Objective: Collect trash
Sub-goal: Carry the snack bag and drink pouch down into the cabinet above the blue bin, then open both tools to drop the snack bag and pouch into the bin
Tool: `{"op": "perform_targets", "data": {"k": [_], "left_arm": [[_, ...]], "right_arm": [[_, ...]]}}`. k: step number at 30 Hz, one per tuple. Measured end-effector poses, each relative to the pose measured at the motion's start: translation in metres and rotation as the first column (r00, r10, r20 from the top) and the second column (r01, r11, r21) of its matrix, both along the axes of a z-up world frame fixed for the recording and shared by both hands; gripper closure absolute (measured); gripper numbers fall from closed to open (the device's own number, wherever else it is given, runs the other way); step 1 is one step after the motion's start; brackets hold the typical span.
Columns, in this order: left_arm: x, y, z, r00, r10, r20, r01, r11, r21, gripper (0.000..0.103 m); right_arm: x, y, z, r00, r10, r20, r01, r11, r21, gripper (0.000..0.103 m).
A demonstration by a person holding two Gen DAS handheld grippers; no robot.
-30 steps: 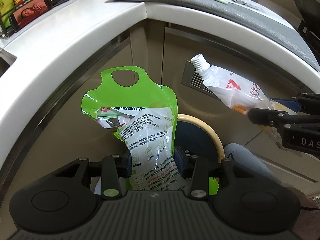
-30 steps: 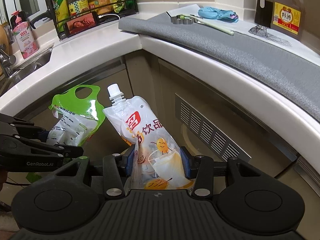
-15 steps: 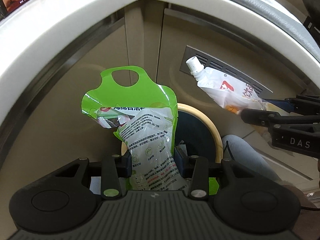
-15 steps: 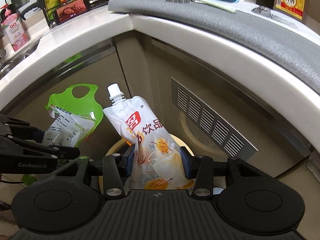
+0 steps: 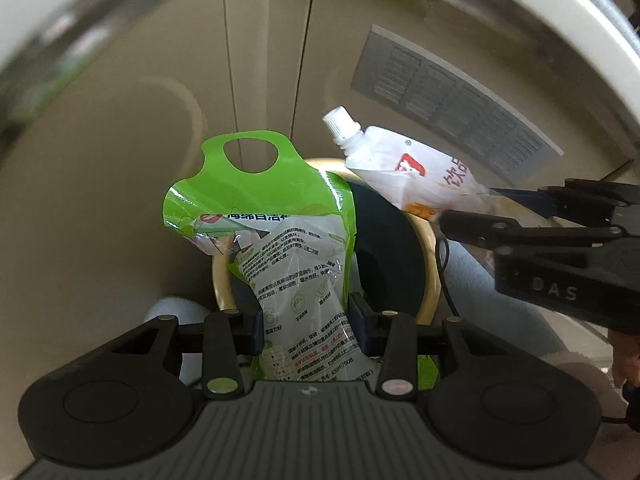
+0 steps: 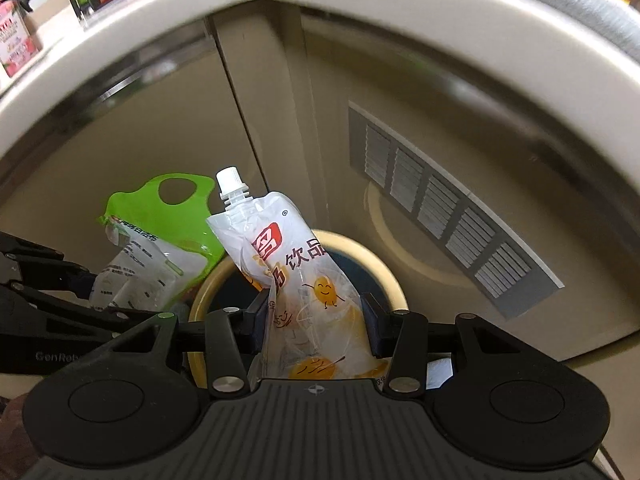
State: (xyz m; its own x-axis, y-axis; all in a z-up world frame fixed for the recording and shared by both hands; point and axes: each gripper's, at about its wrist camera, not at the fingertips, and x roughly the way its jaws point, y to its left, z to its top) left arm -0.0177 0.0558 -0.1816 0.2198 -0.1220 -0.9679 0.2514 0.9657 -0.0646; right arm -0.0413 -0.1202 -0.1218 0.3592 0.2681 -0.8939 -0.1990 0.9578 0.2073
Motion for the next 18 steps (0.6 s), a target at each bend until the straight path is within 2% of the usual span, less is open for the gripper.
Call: {"op": "perform_targets", "data": {"k": [5,18], "left_arm": [[0.014,-0.008,-0.030,0.997,-0.013,-0.076,0.016,0.999,0.028,0.058],[0.040,-0.032,-0.076,0.988,-0.081,-0.128,0.095,0.990,0.103,0.057]], "right_arm": [[0.009,0.005,-0.024,0.999,0.004,-0.048,-0.005,1.000,-0.023,0.054],[0.029,0.029,-0.073,0.989,0.015,-0.144,-0.025,0.998,-0.063,0.054]]}}
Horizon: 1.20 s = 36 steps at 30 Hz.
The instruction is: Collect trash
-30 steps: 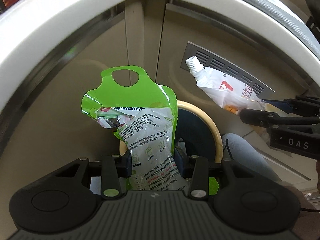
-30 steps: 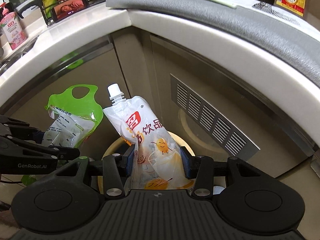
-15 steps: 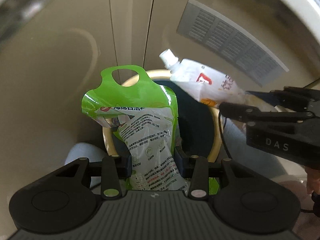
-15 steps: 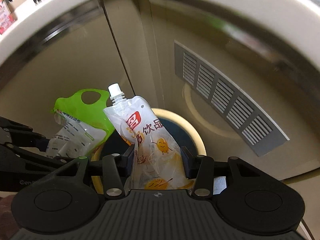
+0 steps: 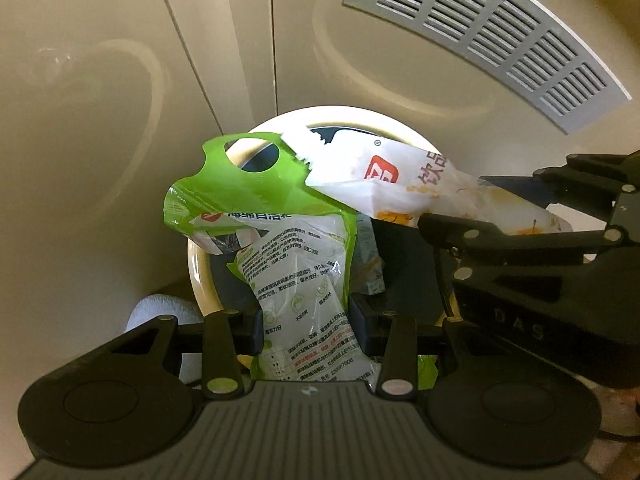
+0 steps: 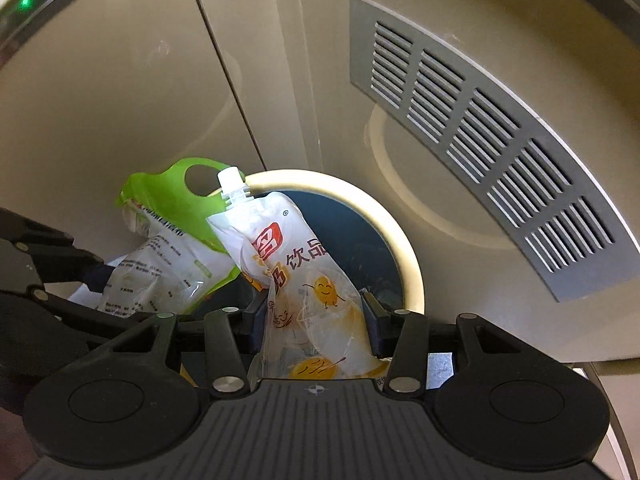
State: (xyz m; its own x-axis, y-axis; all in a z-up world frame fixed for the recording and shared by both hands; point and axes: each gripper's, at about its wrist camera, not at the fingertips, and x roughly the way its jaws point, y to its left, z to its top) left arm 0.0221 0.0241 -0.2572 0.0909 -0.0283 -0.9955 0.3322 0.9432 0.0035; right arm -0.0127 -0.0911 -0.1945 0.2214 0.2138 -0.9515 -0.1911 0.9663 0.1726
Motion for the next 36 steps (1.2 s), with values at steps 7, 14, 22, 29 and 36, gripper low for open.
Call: {"op": "perform_targets", "data": {"k": [7,14,22,29,36], "left_arm": [[0.013,-0.004,-0.013,1.000,-0.003,0.012,0.003,1.000,0.022,0.051],[0.003,-0.005,-0.013,0.999,-0.039,0.028,0.037,0.998,0.052,0.000],[-0.014,0.002,0.011,0.998,-0.014,0.065,0.008,0.996,0.086,0.000],[-0.050,0.021,0.065,0.981,0.055,0.188,-0.060,0.998,0.018,0.000],[-0.071,0.017,0.076,0.976,0.058,0.211,-0.068,0.997,0.039,0.000]], "right_arm": [[0.013,0.001,-0.018,0.999,-0.034,-0.033,0.033,0.999,-0.005,0.053],[0.018,-0.003,-0.022,0.997,-0.068,-0.033,0.069,0.997,0.019,0.035],[0.008,-0.015,0.006,0.994,-0.110,-0.015,0.110,0.992,0.056,0.027],[-0.024,-0.029,0.060,0.993,-0.077,0.088,0.068,0.992,0.103,0.022],[-0.052,-0.030,0.091,0.972,-0.027,0.234,0.015,0.999,0.052,0.019]]}}
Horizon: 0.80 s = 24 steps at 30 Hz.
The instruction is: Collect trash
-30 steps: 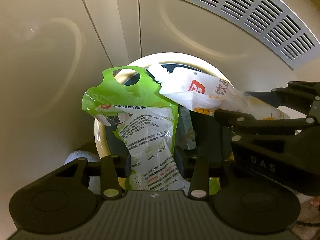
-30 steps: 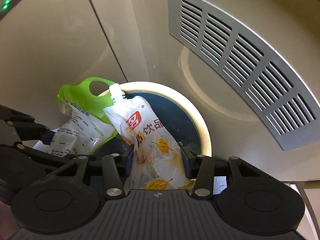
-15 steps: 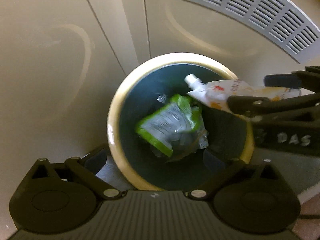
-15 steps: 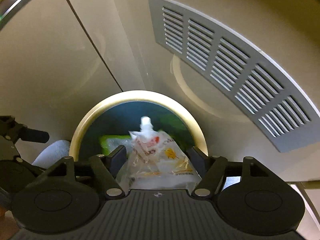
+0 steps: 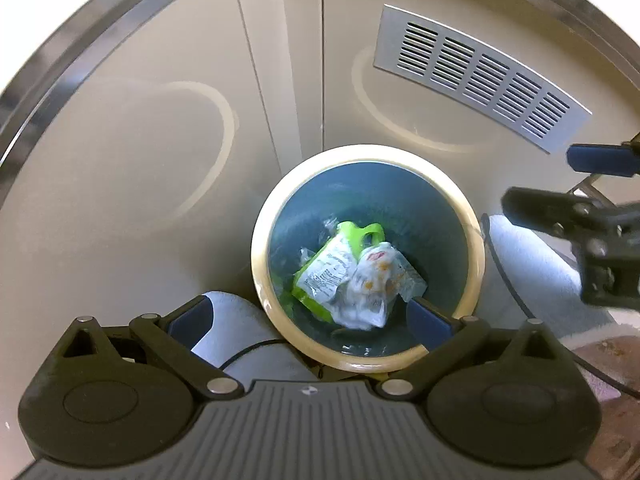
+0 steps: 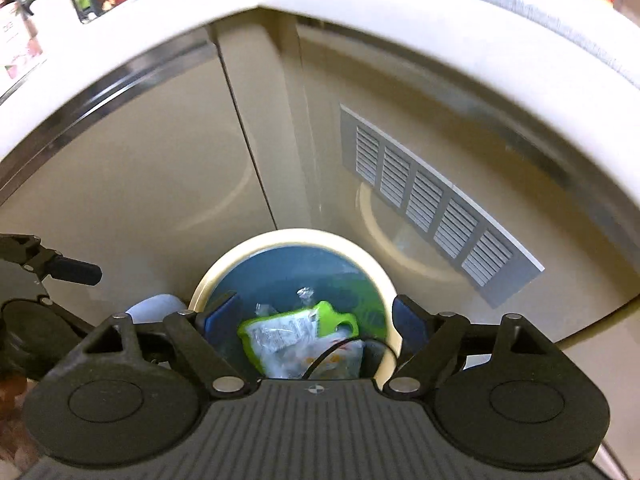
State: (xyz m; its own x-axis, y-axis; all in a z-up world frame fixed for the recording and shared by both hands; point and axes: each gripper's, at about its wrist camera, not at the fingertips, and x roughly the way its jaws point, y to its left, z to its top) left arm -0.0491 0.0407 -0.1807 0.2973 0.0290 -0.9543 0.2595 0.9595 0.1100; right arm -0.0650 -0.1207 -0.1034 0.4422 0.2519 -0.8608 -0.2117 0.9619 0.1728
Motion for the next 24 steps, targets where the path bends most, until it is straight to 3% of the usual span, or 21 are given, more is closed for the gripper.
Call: {"op": "perform_targets", "data": {"k": [9,24], "left_arm": [[-0.017,0.003,0.017,0.997,-0.019,0.069,0.019,1.000,0.004,0.000],[-0.021,0.002,0.027,0.995,-0.015,0.096,0.014,1.000,0.008,0.000]], "right_arm": [[-0.023,0.002,0.021,0.998,0.012,0.065,-0.010,0.999,-0.036,0.017],[-0.026,0.004,0.022,0.997,0.008,0.081,-0.005,0.999,-0.039,0.016]]}}
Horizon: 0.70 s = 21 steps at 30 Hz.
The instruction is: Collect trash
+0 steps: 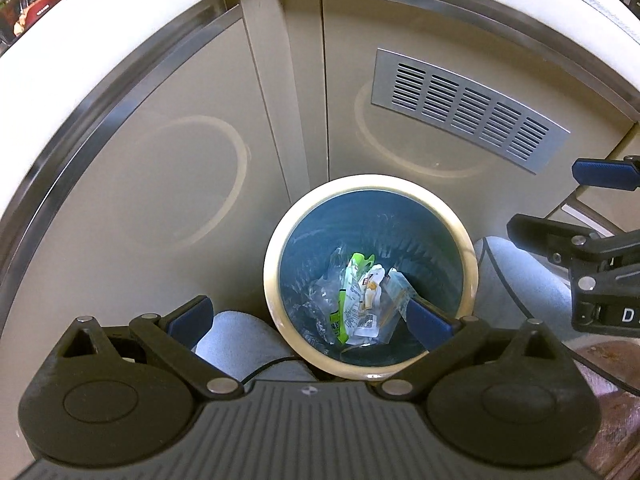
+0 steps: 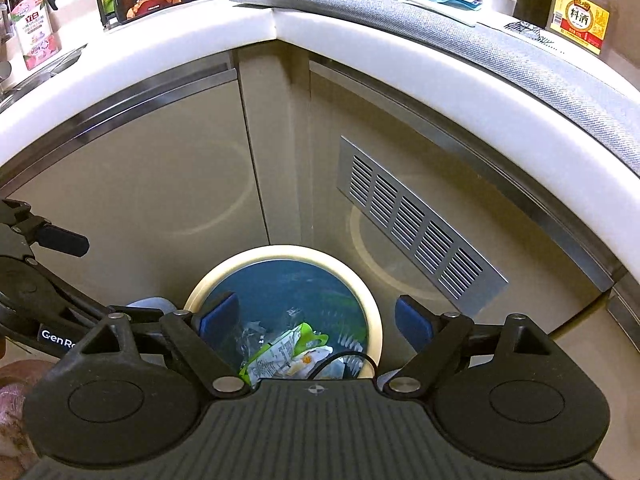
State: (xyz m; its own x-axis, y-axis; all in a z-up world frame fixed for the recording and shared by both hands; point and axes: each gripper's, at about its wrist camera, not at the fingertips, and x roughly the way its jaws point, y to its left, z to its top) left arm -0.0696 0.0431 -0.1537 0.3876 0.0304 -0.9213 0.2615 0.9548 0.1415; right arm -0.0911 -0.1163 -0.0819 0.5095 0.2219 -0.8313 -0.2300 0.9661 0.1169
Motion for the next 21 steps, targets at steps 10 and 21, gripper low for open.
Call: {"op": "perform_targets", "data": {"k": [10,21], "left_arm": [[-0.0004,-0.0006,0.0002,1.000,-0.001,0.002,0.001,1.000,0.002,0.000],[-0.0006,-0.0007,0.0001,1.000,0.001,-0.001,-0.001,1.000,0.002,0.000]], "right_arm": [[0.0002,-0.0014,-0.0017,1.000,-0.004,-0.004,0.004,1.000,0.004,0.015],[0.0019,-0.0020,-0.0049,1.000,0.001,-0.011,-0.001,1.000,0.006,0.014]]}}
